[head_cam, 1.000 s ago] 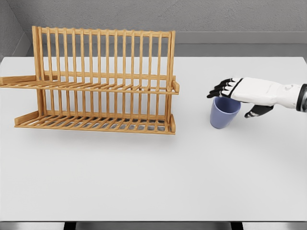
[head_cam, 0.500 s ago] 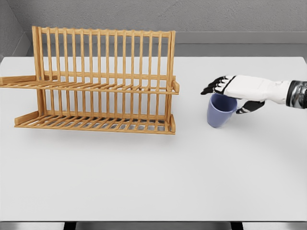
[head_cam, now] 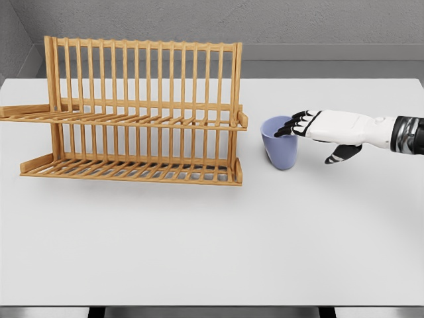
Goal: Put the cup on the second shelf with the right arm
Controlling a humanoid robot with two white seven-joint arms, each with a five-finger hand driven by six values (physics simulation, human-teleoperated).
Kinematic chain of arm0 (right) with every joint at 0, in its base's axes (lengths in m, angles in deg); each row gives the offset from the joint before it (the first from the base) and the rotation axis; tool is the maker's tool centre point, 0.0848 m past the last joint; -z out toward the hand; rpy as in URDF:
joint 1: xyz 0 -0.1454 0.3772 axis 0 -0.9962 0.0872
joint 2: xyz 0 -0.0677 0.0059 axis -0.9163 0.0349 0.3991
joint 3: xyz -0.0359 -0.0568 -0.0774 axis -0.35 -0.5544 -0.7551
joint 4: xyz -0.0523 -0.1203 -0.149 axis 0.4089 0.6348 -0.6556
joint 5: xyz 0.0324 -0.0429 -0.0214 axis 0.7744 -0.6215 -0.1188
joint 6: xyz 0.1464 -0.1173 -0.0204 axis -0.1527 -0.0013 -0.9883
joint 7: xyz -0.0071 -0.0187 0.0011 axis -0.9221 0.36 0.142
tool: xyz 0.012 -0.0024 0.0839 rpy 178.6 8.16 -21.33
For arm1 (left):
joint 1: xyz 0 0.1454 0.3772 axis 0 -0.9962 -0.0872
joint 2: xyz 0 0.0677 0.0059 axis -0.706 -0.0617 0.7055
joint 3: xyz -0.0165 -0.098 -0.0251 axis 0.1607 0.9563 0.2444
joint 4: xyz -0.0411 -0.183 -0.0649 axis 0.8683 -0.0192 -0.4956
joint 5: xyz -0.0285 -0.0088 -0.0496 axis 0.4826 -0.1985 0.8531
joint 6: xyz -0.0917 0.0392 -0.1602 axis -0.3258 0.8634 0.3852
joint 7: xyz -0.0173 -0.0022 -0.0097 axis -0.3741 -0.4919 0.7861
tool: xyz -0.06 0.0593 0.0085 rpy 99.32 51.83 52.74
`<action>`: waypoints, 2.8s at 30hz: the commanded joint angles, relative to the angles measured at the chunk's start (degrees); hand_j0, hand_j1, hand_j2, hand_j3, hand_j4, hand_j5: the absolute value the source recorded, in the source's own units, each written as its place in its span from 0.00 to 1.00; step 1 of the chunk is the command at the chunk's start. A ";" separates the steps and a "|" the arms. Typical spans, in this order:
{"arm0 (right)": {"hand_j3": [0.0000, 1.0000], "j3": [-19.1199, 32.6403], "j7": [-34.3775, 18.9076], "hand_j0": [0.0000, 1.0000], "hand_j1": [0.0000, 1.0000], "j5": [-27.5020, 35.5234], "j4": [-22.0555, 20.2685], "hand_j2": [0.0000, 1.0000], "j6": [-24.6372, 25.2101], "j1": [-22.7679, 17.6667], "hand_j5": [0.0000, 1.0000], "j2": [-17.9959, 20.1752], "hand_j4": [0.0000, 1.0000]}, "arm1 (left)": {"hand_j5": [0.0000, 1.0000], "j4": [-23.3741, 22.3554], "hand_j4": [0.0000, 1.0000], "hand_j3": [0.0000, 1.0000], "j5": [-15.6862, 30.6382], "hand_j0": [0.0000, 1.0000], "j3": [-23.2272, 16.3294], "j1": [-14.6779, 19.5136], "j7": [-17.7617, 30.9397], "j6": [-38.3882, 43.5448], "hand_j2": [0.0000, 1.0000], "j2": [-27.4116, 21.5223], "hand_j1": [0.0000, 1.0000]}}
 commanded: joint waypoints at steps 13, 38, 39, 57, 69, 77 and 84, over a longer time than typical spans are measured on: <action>1.00 0.58 0.02 1.00 1.00 0.33 -3.03 1.00 0.15 -0.62 1.00 0.68 1.00 | 1.00 -0.08 1.00 1.00 0.02 1.00 -0.01 0.00 0.01 -0.04 1.00 0.00 1.00; 1.00 2.86 0.02 1.00 1.00 0.24 -1.01 1.00 0.15 0.35 1.00 -0.81 1.00 | 1.00 0.00 1.00 1.00 0.02 1.00 -0.01 0.00 0.01 0.05 1.00 0.00 1.00; 1.00 1.46 0.02 1.00 1.00 0.33 -0.05 1.00 0.15 1.58 1.00 -0.90 1.00 | 1.00 0.00 1.00 1.00 0.02 1.00 -0.01 0.00 0.01 0.05 1.00 0.00 1.00; 1.00 -3.02 0.02 1.00 1.00 -0.11 4.88 1.00 0.15 4.83 1.00 -4.24 1.00 | 1.00 0.00 1.00 1.00 0.02 1.00 -0.01 0.00 0.01 0.05 1.00 0.00 1.00; 1.00 -4.34 0.02 1.00 1.00 -0.99 6.46 1.00 0.15 5.45 1.00 -5.47 1.00 | 1.00 0.00 1.00 1.00 0.02 1.00 -0.01 0.00 0.01 0.05 1.00 0.00 1.00; 0.74 -4.96 0.02 0.74 0.74 -0.99 6.37 0.74 0.15 5.54 0.74 -5.56 0.74 | 1.00 0.00 1.00 1.00 0.02 1.00 -0.01 0.00 0.01 -0.04 1.00 0.00 1.00; 0.74 -4.69 0.02 0.74 0.74 -0.99 6.11 0.74 0.15 6.06 0.74 -5.29 0.74 | 1.00 0.00 1.00 1.00 0.02 1.00 -0.01 0.00 0.01 -0.04 1.00 0.00 1.00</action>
